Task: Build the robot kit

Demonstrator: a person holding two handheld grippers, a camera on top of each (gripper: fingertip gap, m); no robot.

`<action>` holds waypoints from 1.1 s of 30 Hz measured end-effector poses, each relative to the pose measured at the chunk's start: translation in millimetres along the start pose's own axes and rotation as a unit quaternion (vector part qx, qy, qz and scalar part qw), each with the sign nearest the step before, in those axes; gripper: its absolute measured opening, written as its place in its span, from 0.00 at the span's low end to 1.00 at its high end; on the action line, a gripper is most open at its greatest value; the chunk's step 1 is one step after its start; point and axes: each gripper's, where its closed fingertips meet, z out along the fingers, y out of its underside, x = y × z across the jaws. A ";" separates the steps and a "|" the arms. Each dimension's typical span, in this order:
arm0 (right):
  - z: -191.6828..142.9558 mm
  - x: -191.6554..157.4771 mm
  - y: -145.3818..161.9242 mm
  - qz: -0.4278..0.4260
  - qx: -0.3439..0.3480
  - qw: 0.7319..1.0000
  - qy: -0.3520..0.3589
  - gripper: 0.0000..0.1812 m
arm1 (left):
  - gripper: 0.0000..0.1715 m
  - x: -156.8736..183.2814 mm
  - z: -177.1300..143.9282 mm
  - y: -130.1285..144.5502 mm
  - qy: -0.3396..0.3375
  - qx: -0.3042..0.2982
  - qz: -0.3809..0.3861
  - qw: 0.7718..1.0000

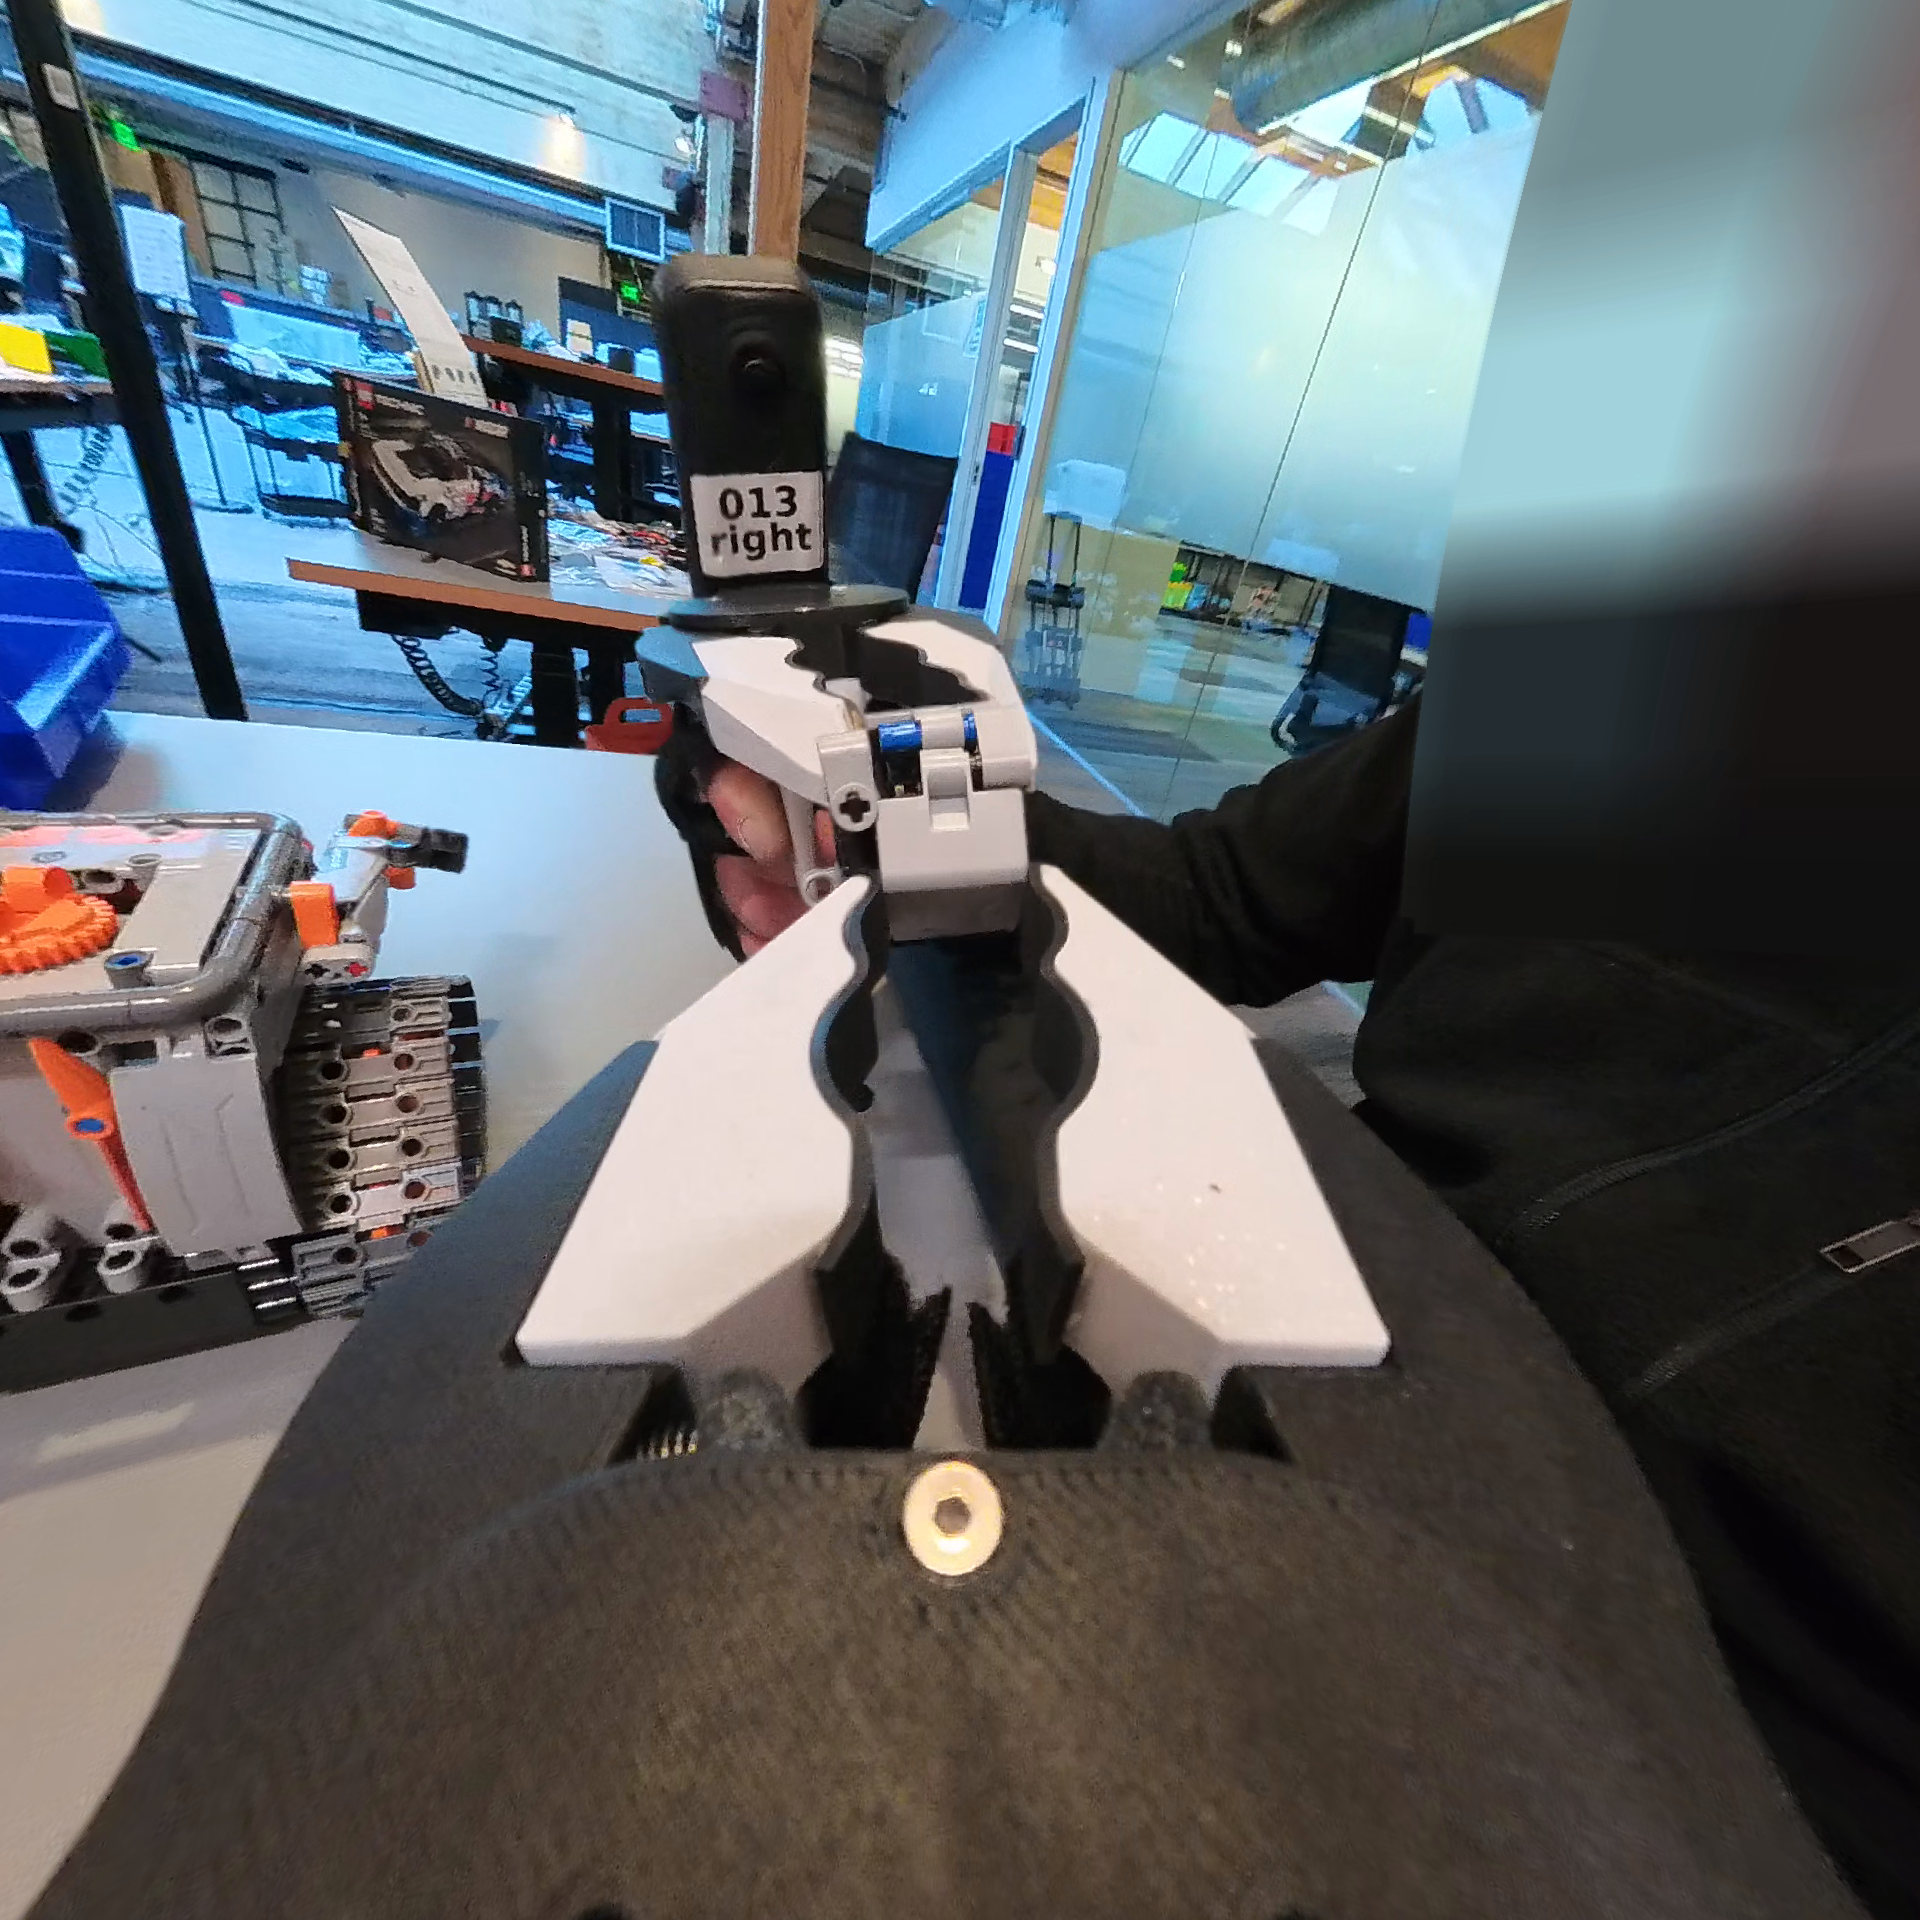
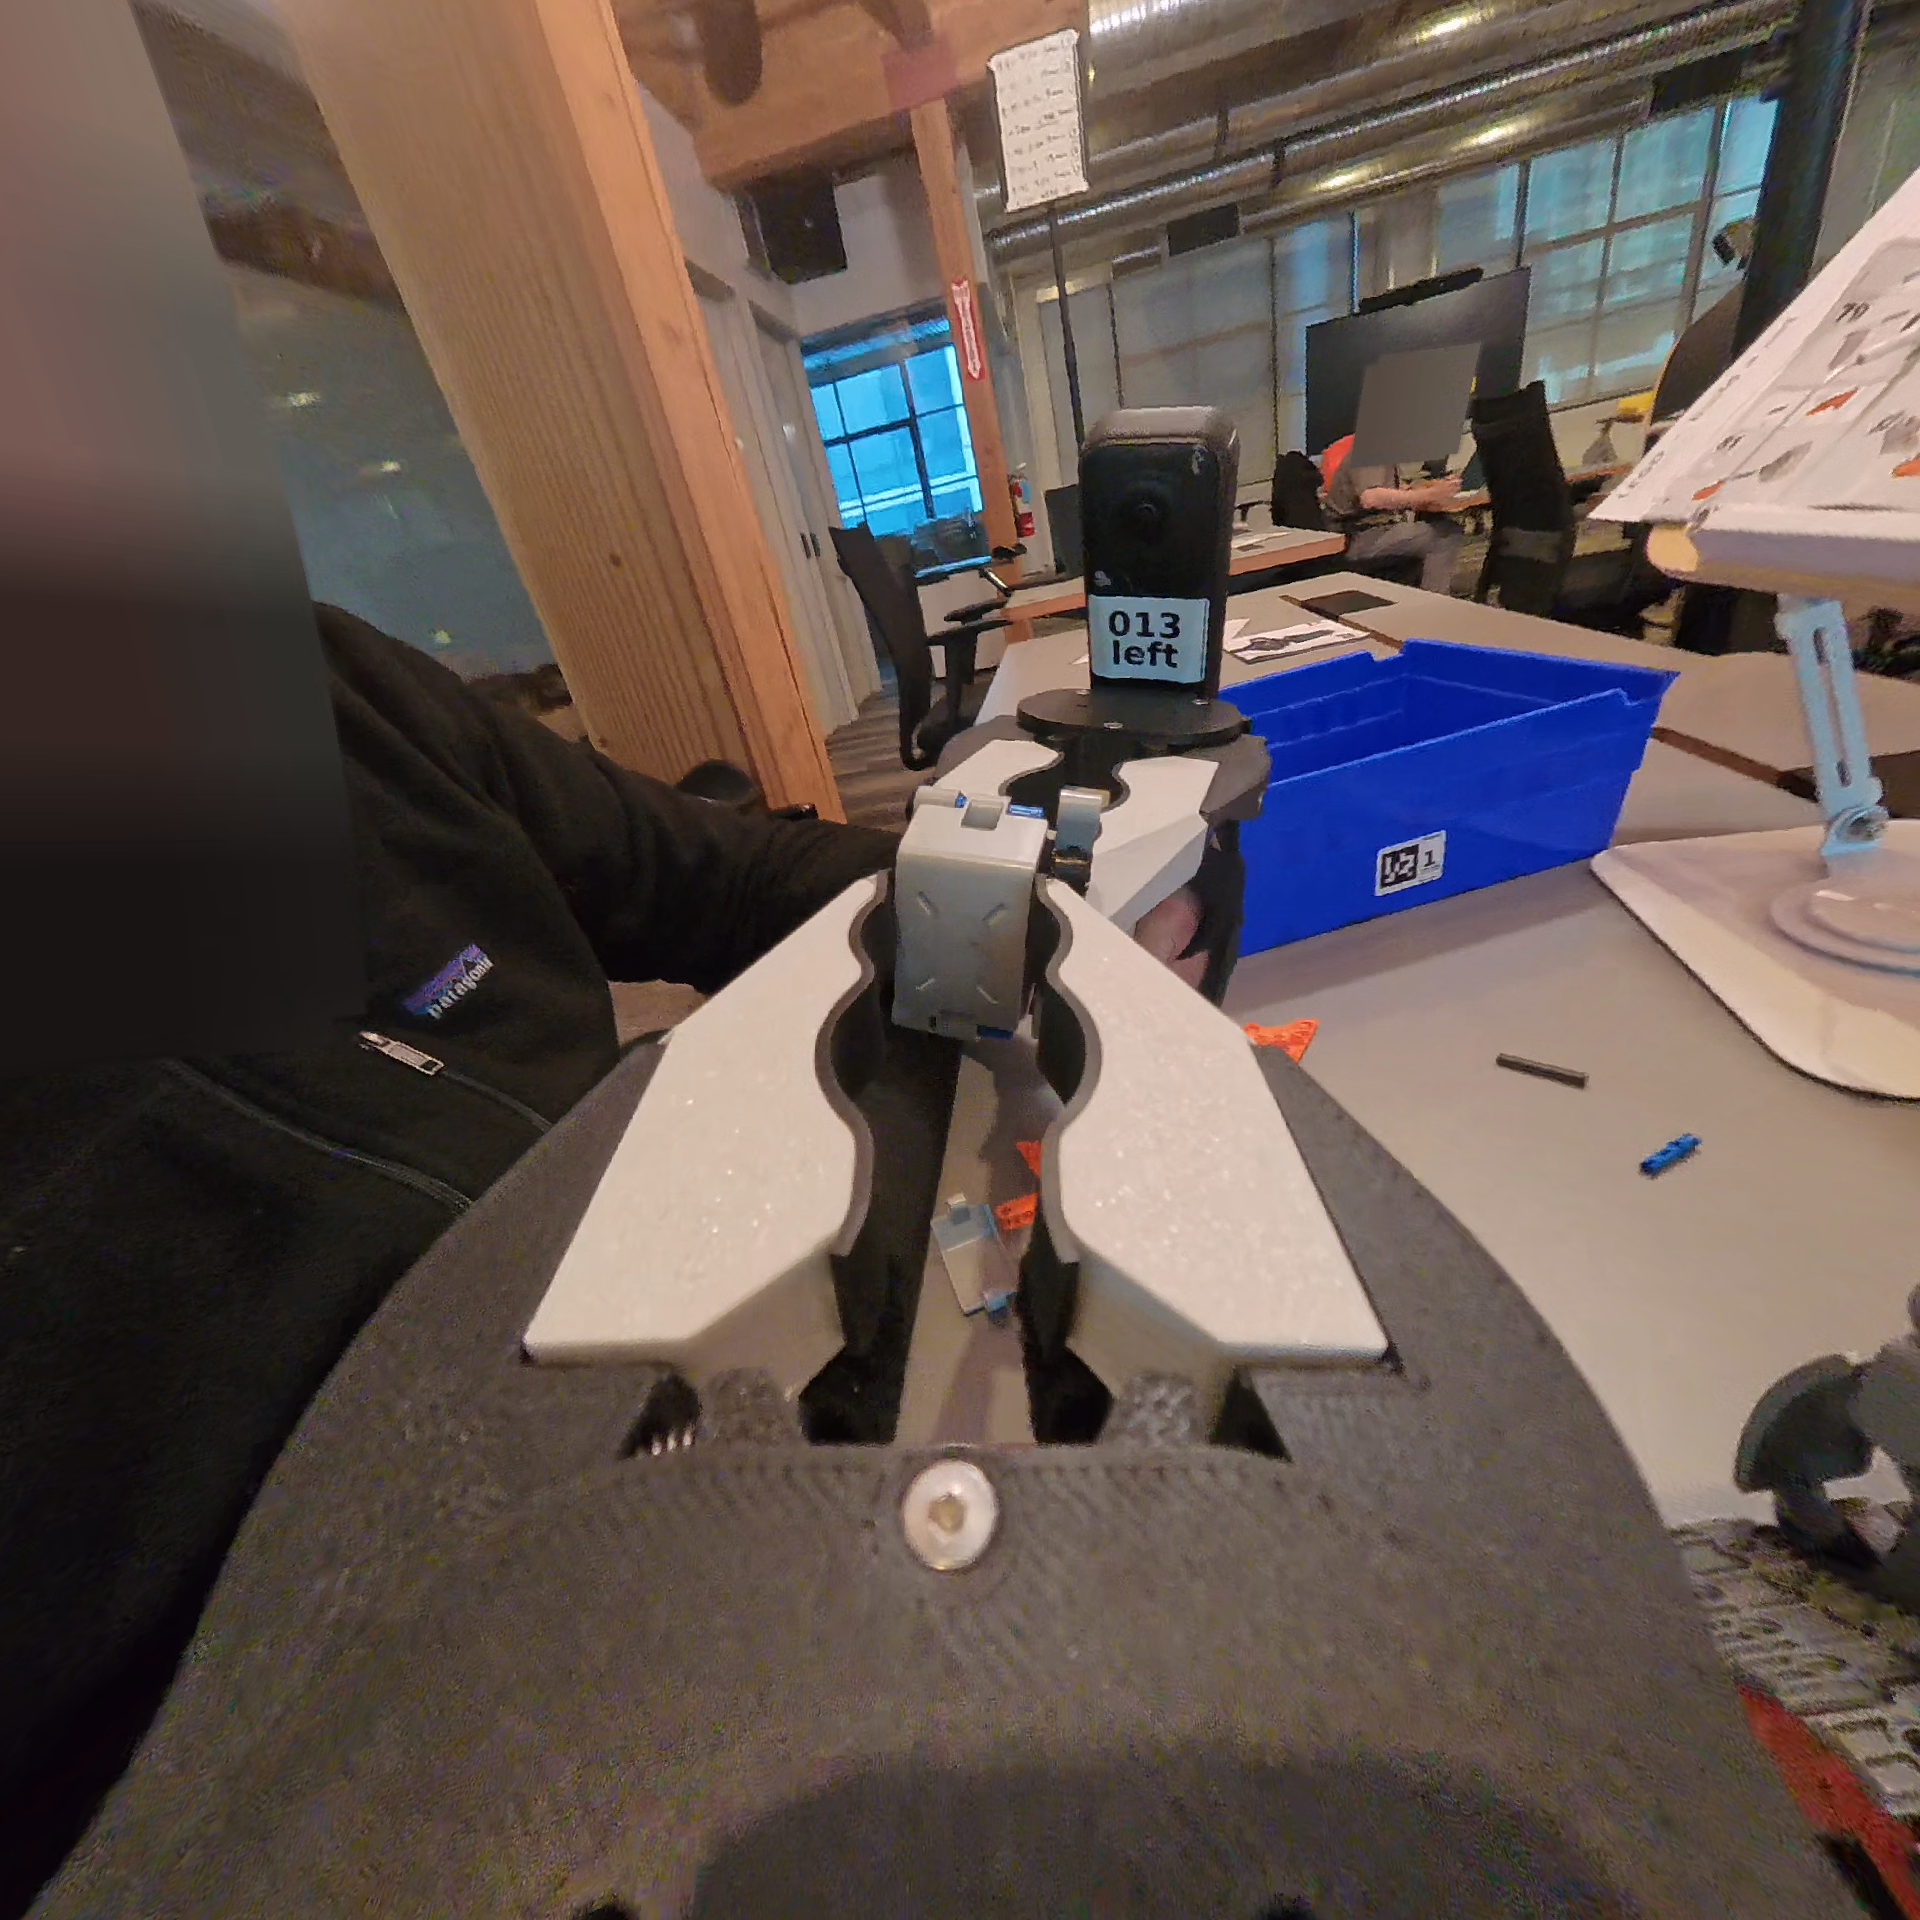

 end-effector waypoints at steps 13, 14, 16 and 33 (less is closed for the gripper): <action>2.5 -19.9 0.9 -0.017 0.006 0.998 -0.065 0.12 | 0.13 17.2 5.7 3.9 0.048 -0.011 0.039 0.998; 3.2 -22.2 1.2 -0.019 0.007 0.997 -0.072 0.12 | 0.13 19.6 6.2 4.9 0.053 -0.015 0.044 0.997; 4.4 -23.8 1.6 -0.024 0.008 0.997 -0.075 0.12 | 0.13 20.9 5.3 5.0 0.059 -0.015 0.048 0.997; -3.8 -15.0 -3.7 -0.074 0.007 0.997 -0.025 0.12 | 0.14 4.1 12.3 -4.0 -0.032 -0.009 0.059 0.998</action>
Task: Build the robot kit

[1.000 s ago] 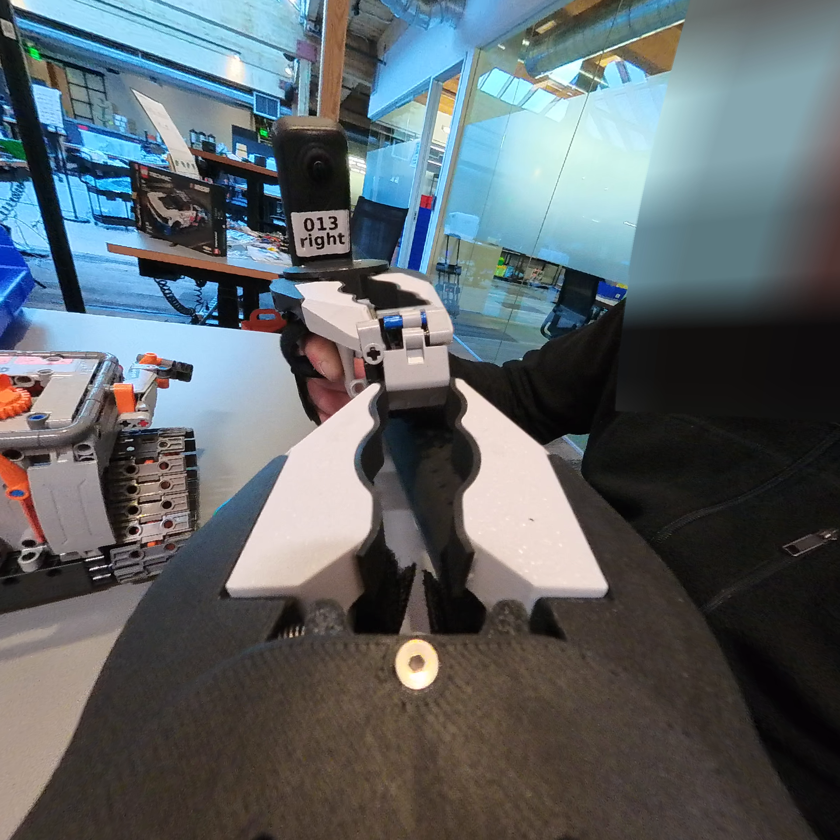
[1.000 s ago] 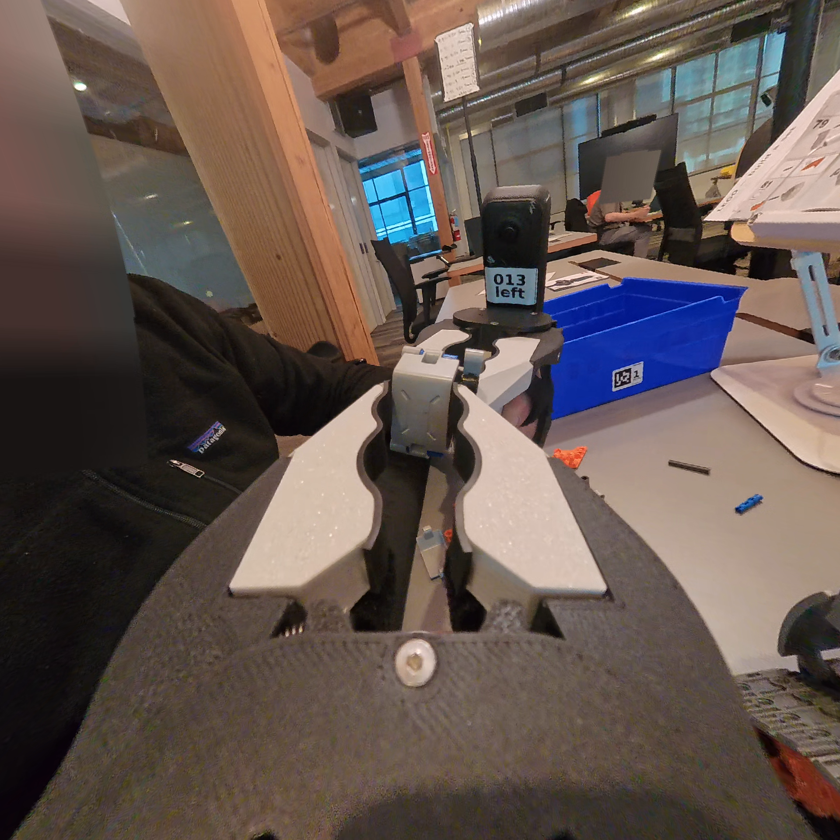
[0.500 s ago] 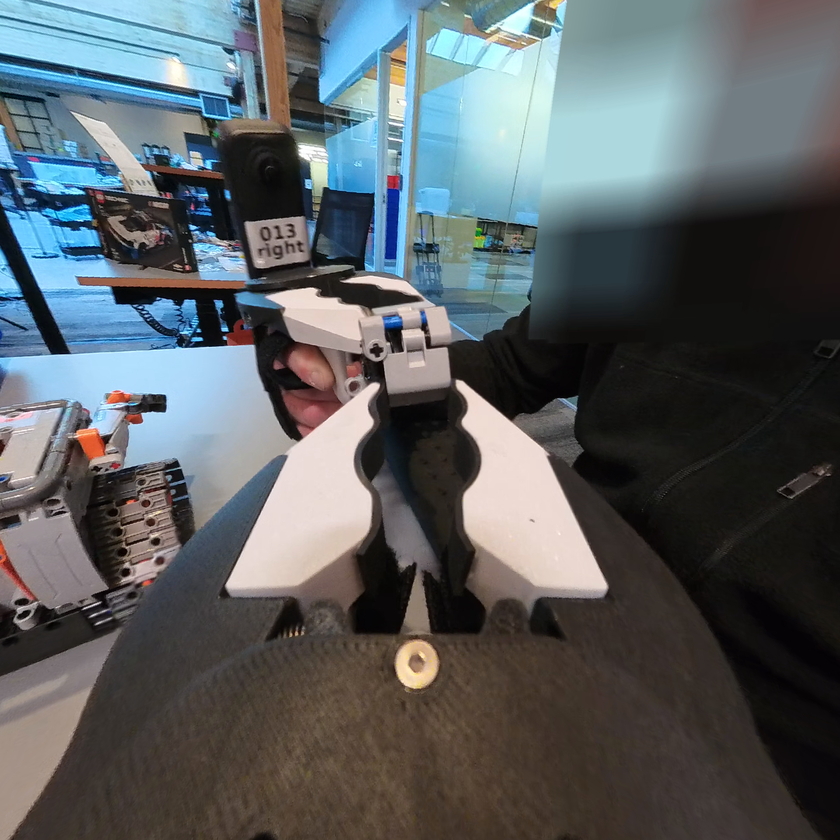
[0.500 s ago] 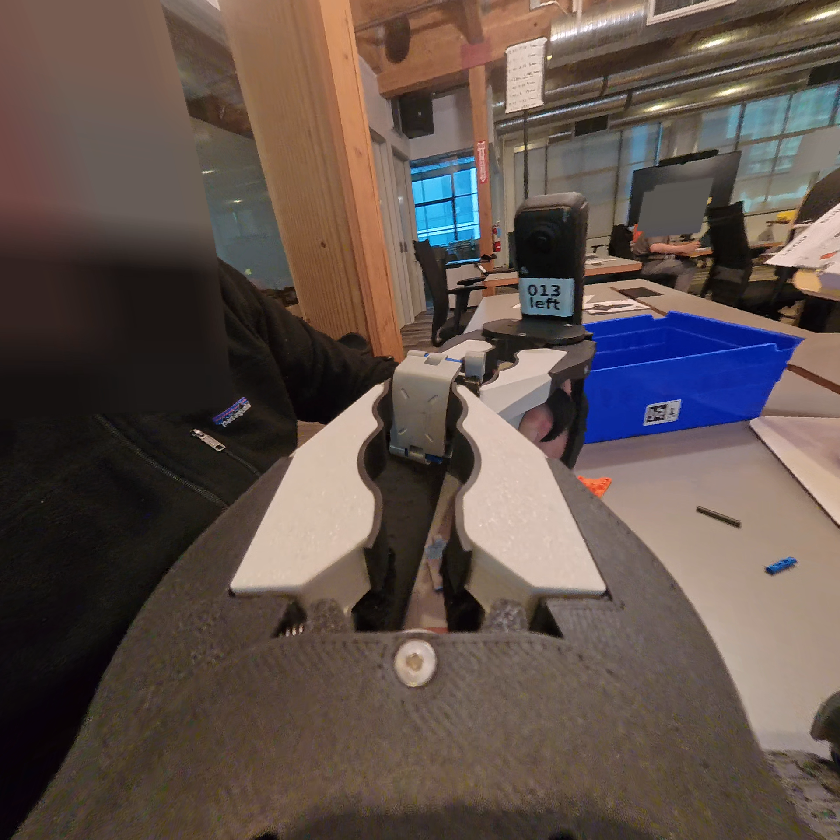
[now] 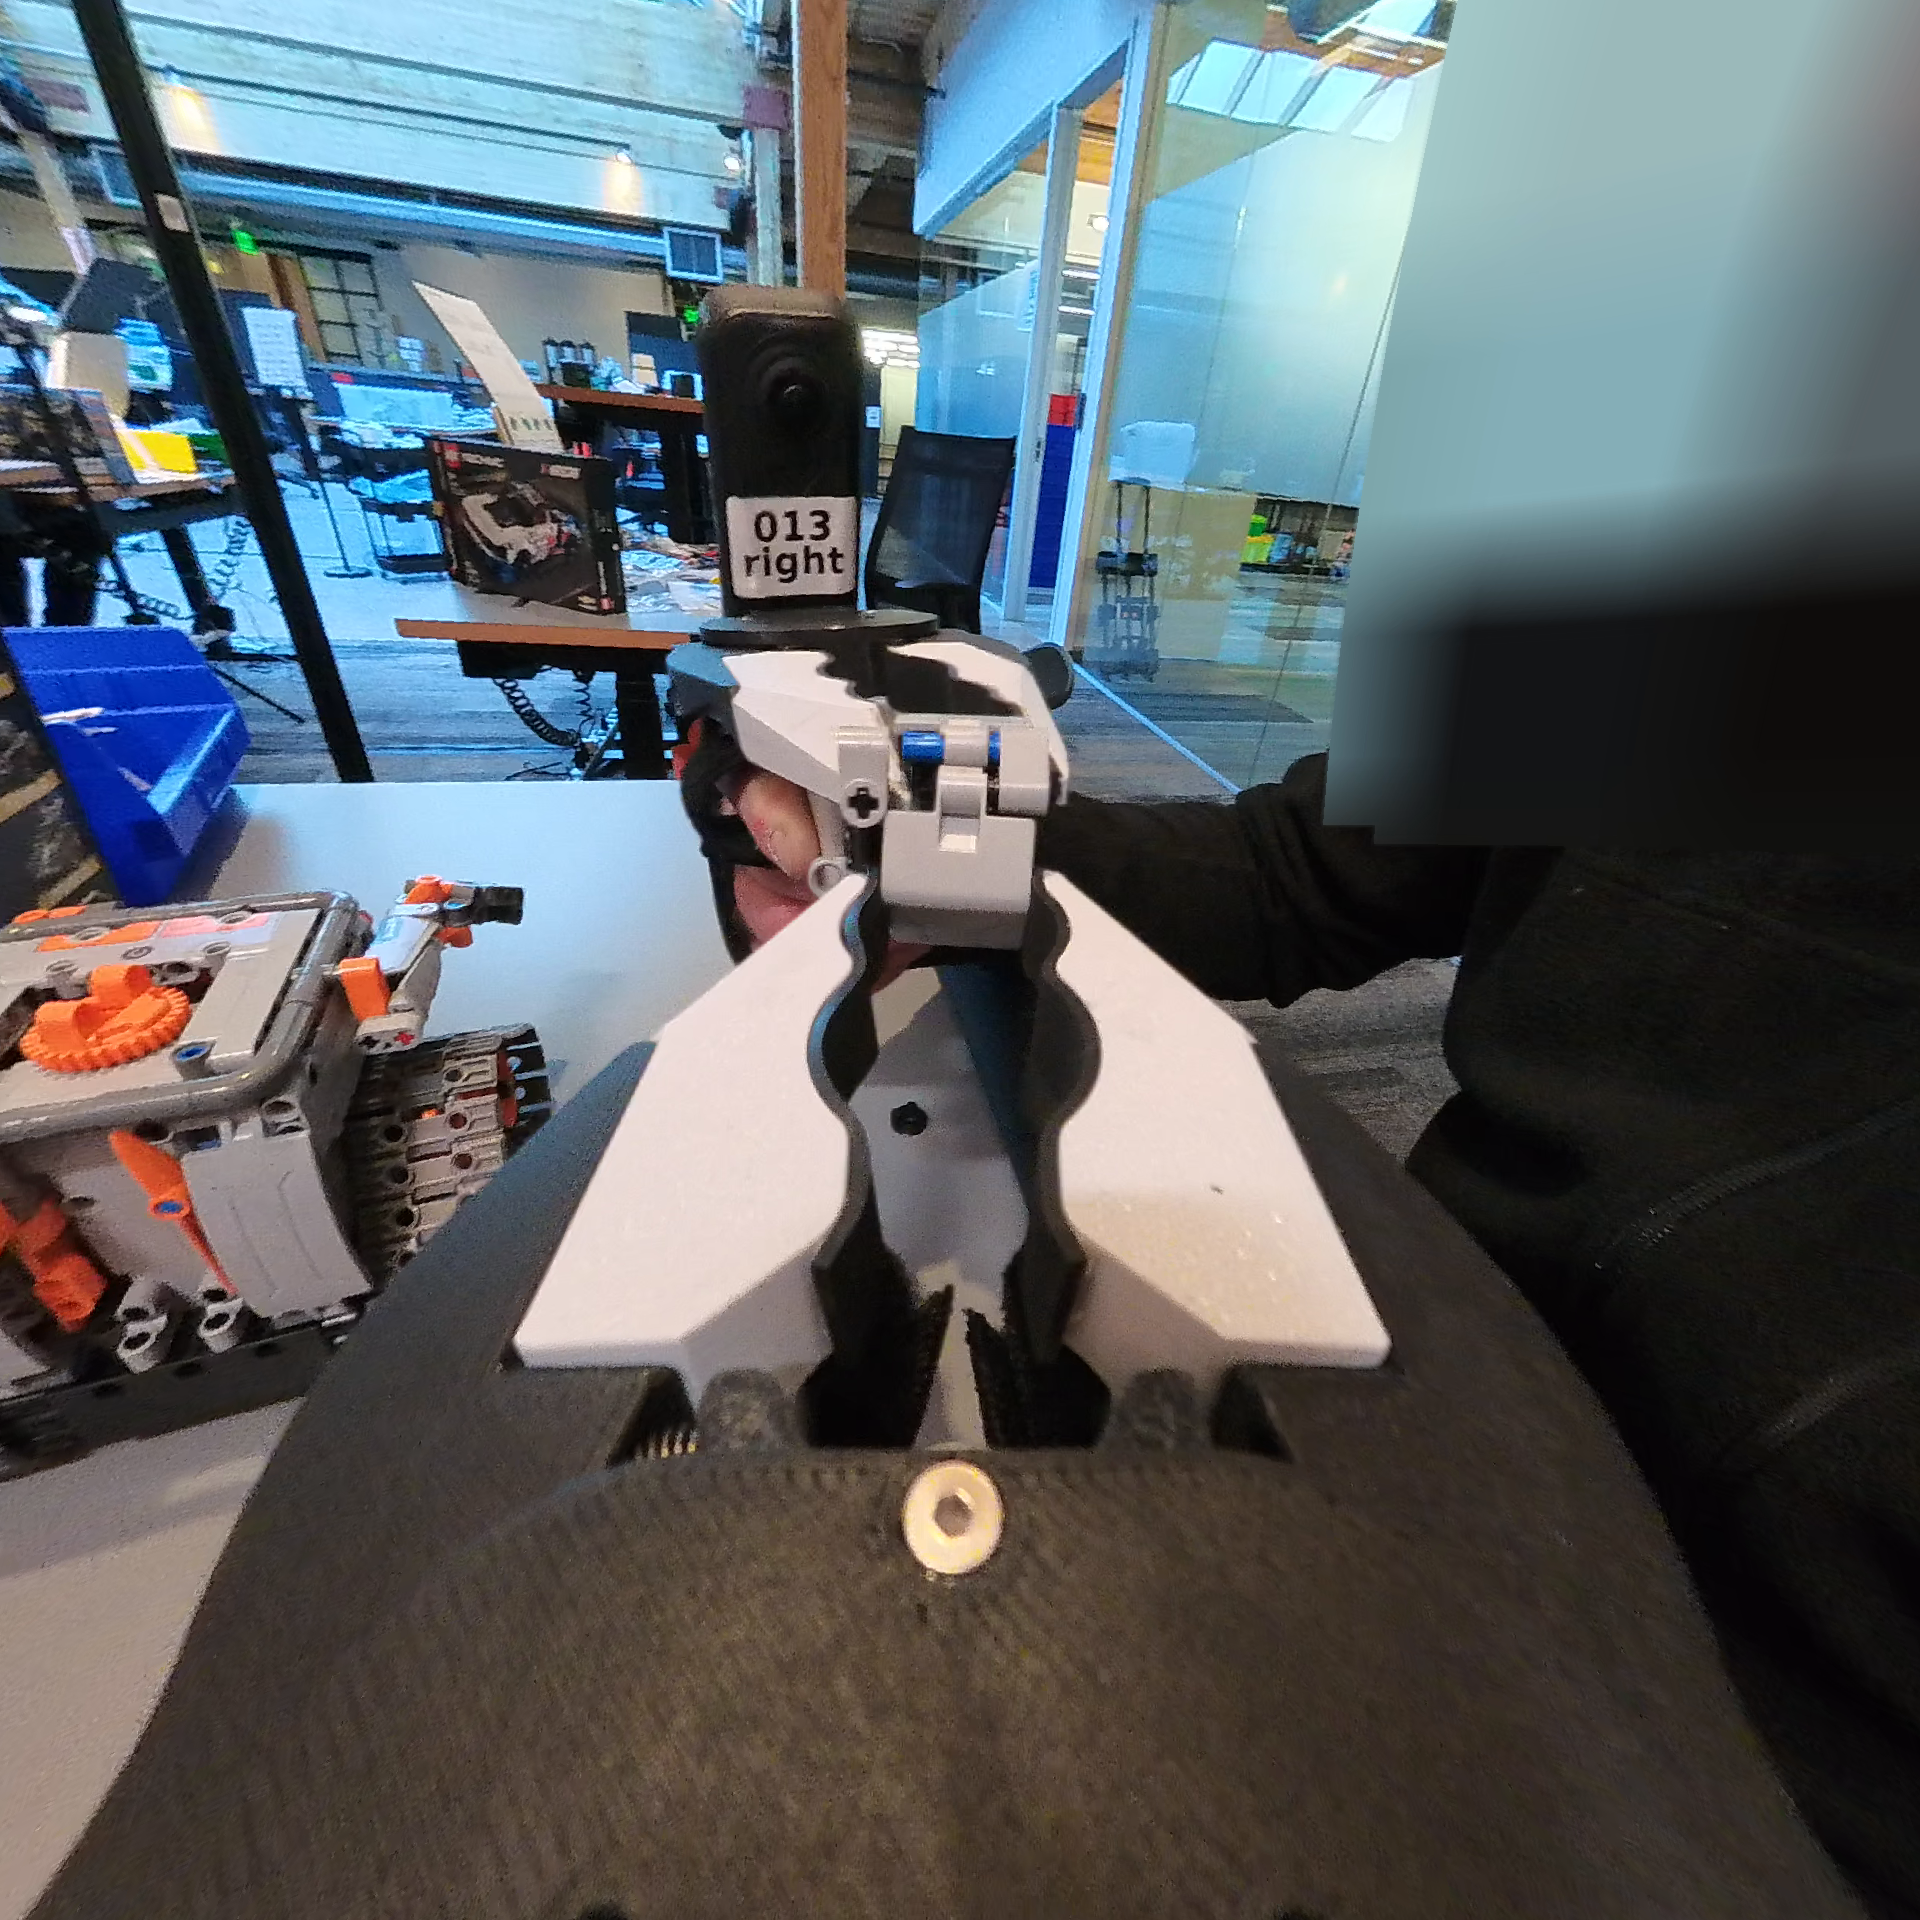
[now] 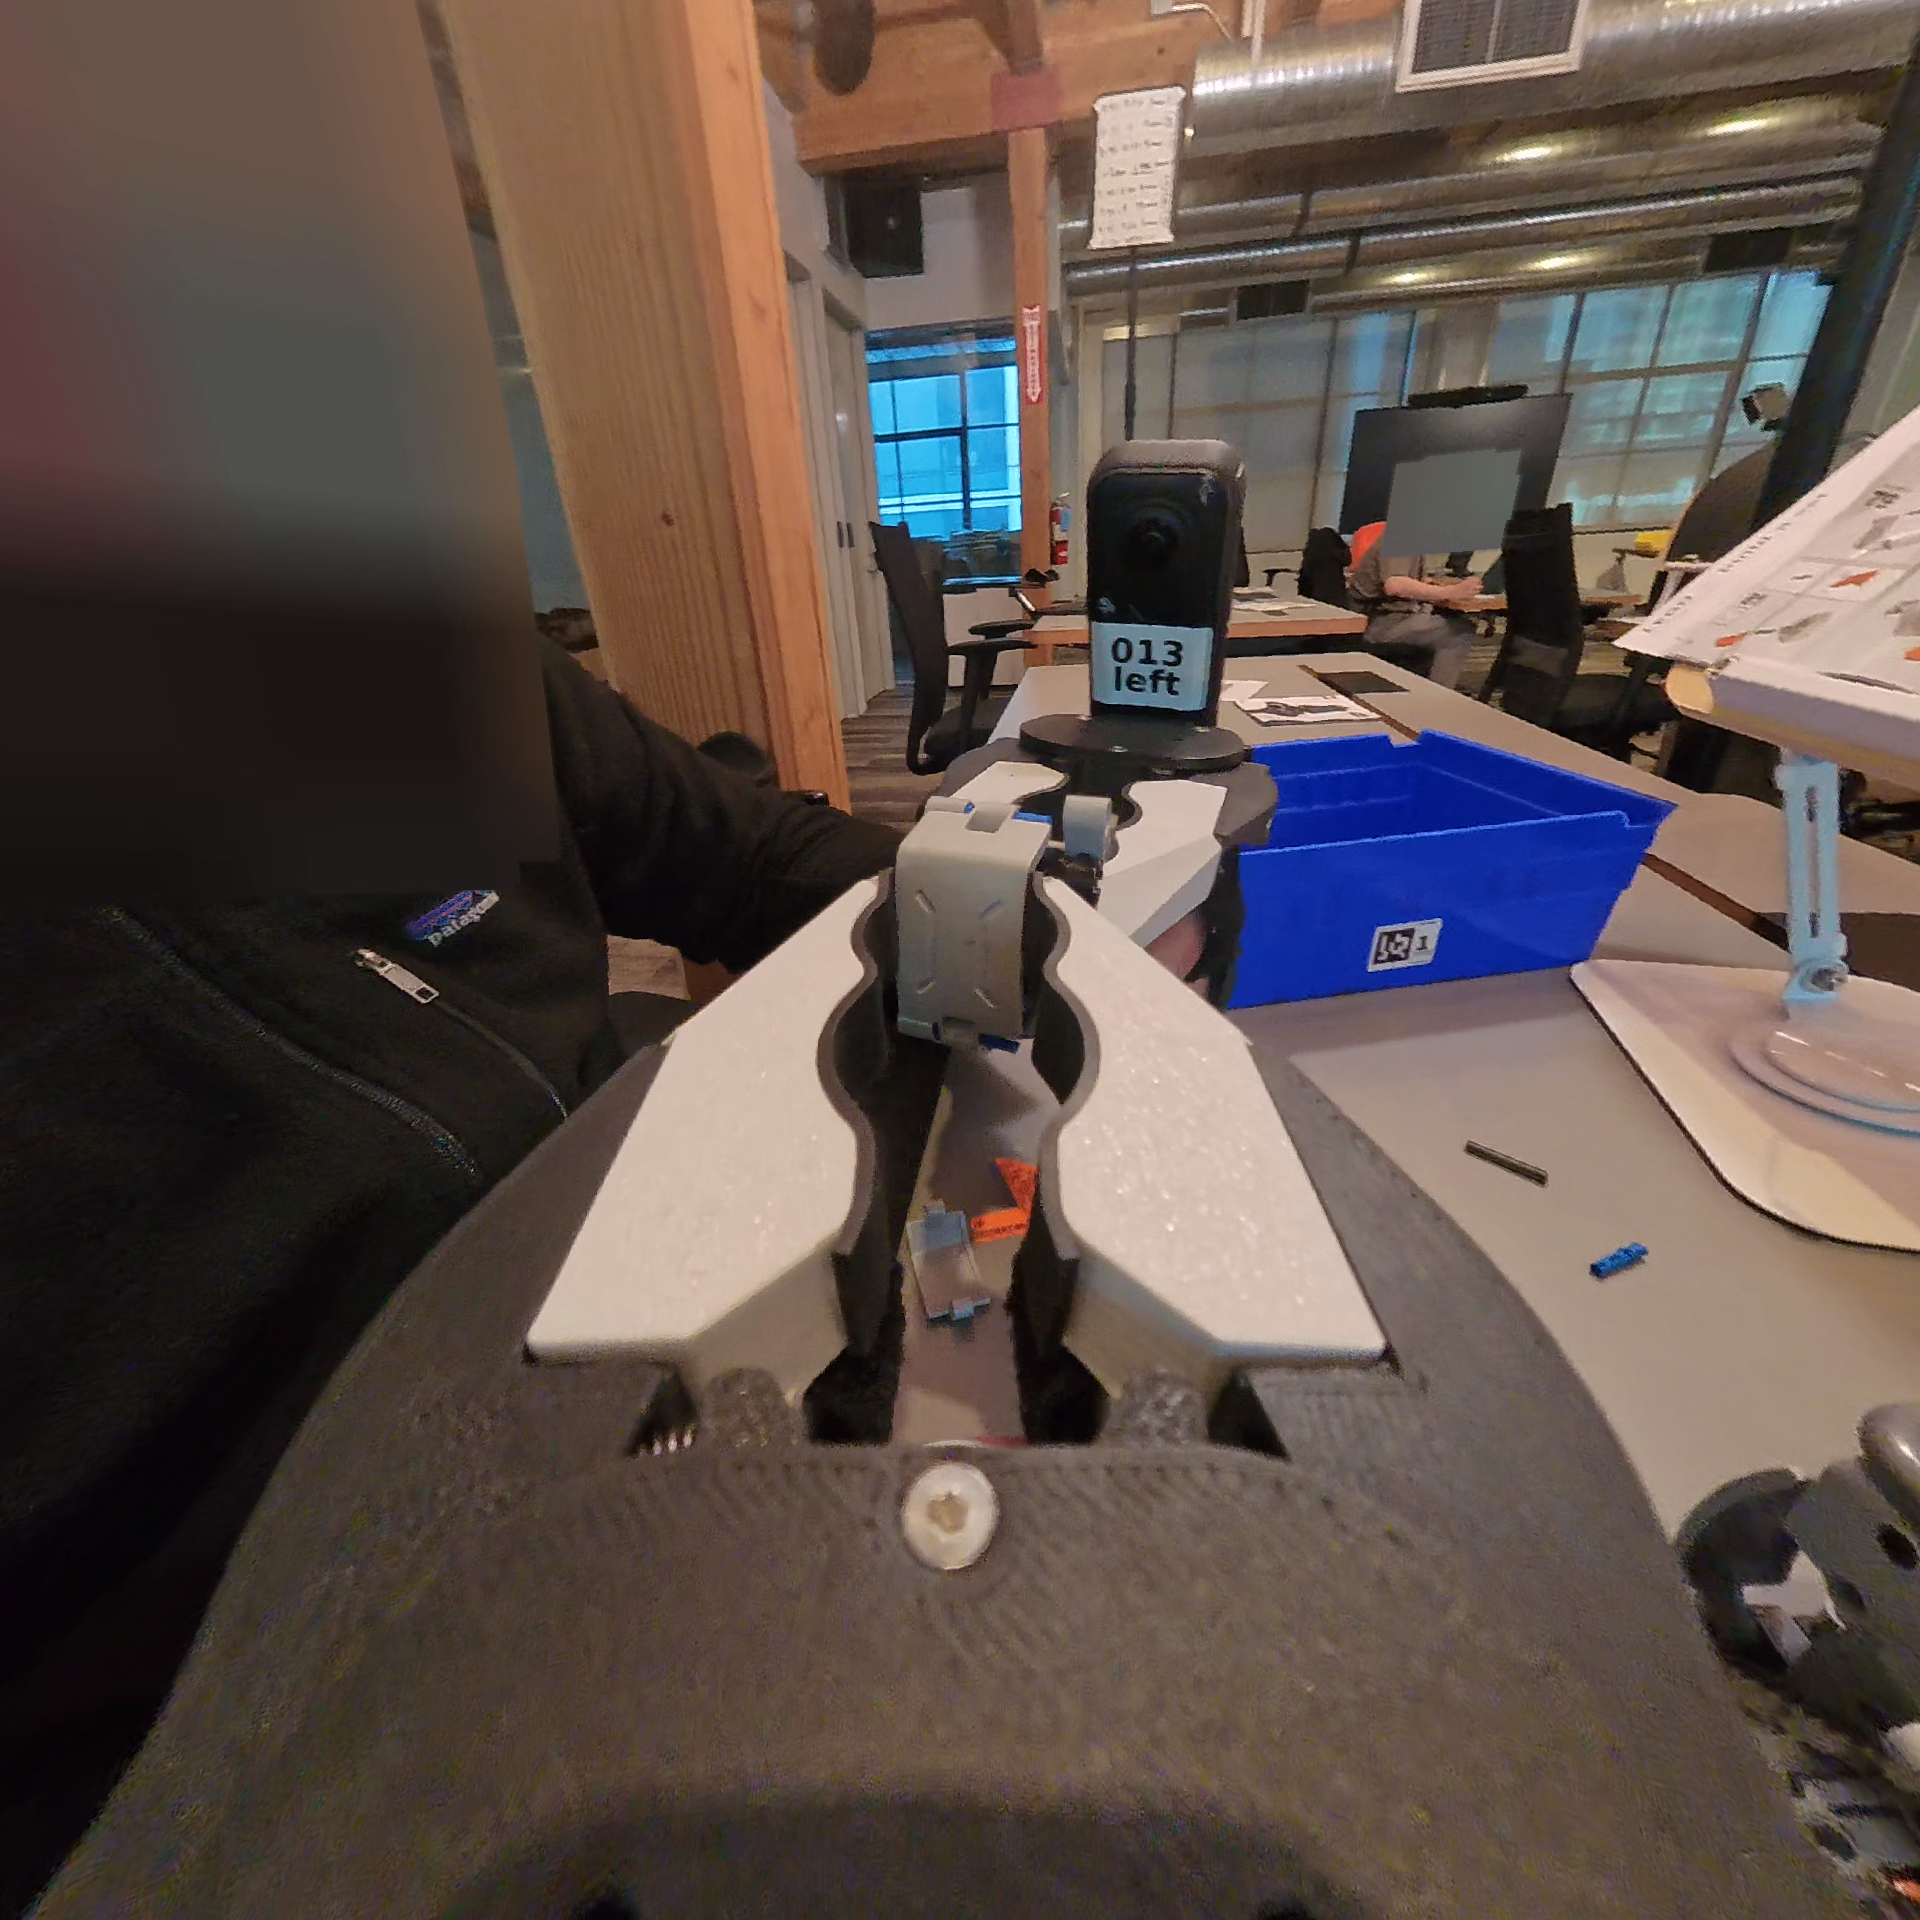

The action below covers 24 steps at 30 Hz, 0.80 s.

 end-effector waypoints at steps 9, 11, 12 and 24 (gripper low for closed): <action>1.8 -20.7 -1.1 -0.005 0.011 0.997 -0.070 0.12 | 0.13 21.4 4.6 0.2 0.040 -0.018 0.038 0.998; 1.4 -12.8 -3.1 0.004 0.021 0.998 -0.051 0.12 | 0.14 14.0 3.1 -1.3 0.032 -0.004 0.019 0.999; 1.1 -6.9 -4.5 0.004 0.026 0.999 -0.033 0.12 | 0.14 8.1 2.0 -2.9 0.021 0.002 0.008 1.000; -0.2 11.3 -3.5 -0.099 -0.031 0.990 0.097 0.12 | 0.14 -14.1 -8.0 -7.6 -0.019 0.031 0.008 0.999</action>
